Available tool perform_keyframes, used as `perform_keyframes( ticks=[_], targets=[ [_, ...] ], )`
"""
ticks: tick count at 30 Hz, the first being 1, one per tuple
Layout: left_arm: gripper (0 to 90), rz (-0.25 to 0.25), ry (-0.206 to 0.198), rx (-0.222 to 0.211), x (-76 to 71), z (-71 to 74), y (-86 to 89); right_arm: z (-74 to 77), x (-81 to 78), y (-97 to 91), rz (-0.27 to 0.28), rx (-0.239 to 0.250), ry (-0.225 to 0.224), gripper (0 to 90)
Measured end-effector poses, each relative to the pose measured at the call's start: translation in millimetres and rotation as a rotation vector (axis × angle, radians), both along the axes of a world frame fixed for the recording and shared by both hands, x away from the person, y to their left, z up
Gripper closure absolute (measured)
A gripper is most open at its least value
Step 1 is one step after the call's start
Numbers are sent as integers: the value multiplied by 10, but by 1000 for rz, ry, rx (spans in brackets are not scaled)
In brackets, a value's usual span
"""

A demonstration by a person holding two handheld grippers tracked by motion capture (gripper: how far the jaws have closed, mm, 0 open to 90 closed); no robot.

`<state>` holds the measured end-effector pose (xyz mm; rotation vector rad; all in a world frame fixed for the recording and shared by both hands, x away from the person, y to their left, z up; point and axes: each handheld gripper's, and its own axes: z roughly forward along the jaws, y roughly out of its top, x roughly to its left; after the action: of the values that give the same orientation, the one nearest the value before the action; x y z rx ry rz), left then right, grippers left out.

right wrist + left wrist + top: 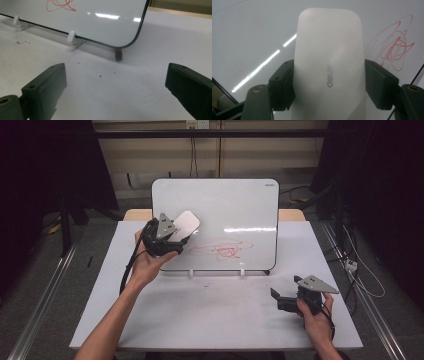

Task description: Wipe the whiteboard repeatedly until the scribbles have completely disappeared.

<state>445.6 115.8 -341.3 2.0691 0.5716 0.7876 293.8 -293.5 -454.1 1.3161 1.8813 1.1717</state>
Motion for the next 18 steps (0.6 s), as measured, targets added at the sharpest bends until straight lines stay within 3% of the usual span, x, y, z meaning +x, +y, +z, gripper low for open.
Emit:
perform_keyframes(
  ticks=[18],
  targets=[
    [309,-41,4,81,-15,-265,-257,-3,-25,-9,3,-4,1,36]
  ],
)
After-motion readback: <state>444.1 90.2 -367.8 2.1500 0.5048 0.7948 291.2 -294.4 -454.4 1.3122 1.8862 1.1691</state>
